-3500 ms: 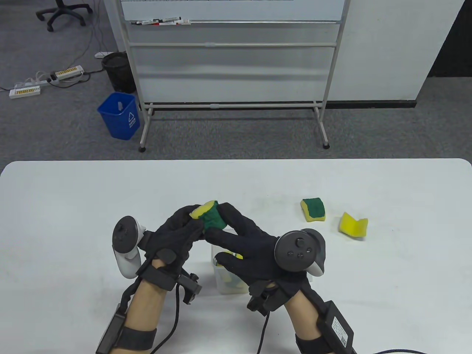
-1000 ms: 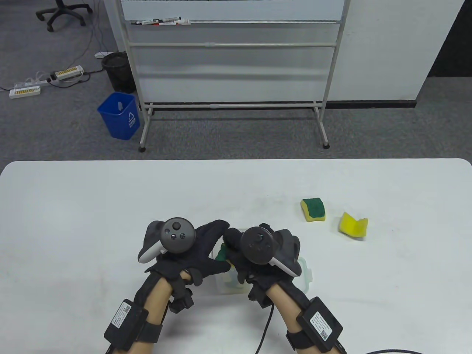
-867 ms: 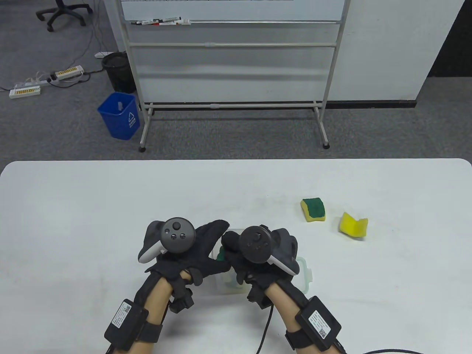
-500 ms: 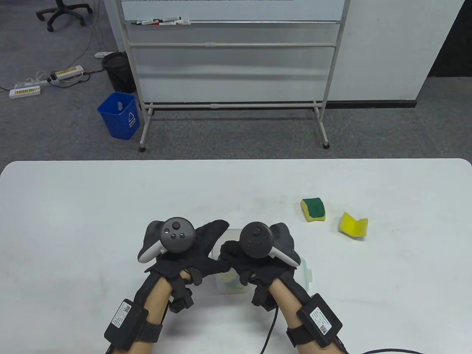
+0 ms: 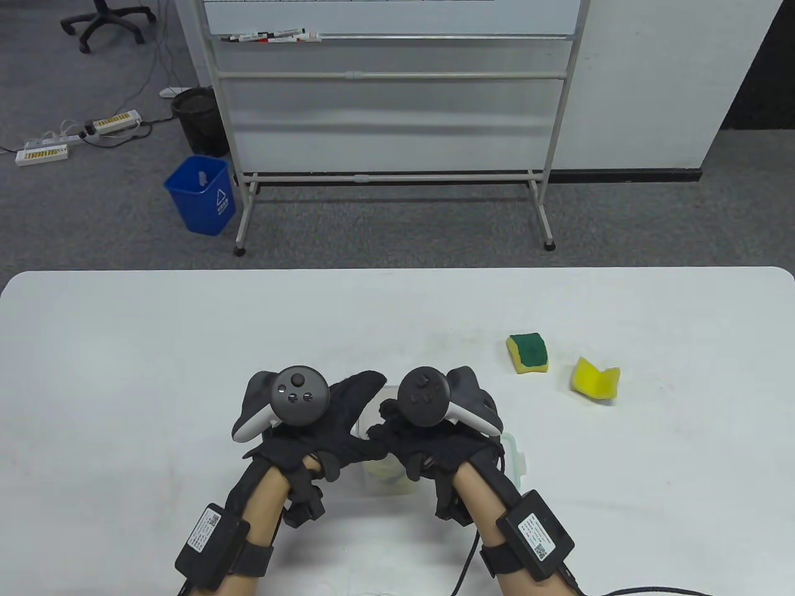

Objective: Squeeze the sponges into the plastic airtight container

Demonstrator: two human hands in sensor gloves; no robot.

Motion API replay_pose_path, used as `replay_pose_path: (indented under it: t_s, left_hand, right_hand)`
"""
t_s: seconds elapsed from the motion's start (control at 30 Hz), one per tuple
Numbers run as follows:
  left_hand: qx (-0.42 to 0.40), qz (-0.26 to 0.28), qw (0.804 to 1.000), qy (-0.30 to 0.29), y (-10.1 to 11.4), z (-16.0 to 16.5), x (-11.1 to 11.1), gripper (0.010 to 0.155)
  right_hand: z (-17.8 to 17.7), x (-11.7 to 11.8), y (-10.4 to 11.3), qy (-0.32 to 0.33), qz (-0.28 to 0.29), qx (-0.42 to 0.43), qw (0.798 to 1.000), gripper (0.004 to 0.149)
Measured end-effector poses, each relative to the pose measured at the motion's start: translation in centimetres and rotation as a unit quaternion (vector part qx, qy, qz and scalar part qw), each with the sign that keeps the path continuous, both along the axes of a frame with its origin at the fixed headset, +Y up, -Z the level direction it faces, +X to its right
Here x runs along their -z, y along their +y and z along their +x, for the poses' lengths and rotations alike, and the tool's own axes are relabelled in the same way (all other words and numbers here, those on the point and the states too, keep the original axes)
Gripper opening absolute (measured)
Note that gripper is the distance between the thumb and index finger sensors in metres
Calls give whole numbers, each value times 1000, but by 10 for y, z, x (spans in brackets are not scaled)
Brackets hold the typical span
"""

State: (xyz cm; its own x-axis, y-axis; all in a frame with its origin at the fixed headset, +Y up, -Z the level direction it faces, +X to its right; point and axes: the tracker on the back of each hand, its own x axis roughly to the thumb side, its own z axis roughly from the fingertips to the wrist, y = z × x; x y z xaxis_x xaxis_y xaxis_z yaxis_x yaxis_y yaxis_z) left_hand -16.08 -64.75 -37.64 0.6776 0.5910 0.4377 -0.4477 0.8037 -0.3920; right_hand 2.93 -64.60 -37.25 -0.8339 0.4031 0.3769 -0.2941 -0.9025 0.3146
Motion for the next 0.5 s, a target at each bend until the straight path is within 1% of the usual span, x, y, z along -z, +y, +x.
replay_pose_path:
  t_s: [0.23, 0.4, 0.5]
  left_hand:
    - [4, -2, 1000, -1, 0, 0, 0, 98]
    - [4, -3, 1000, -1, 0, 1, 0, 96]
    - [7, -2, 1000, -1, 0, 1, 0, 96]
  right_hand:
    - [3, -1, 6, 7, 25, 40, 999, 62]
    - [14, -5, 21, 12, 37, 73, 997, 64]
    - [25, -8, 32, 5, 53, 112, 992, 63]
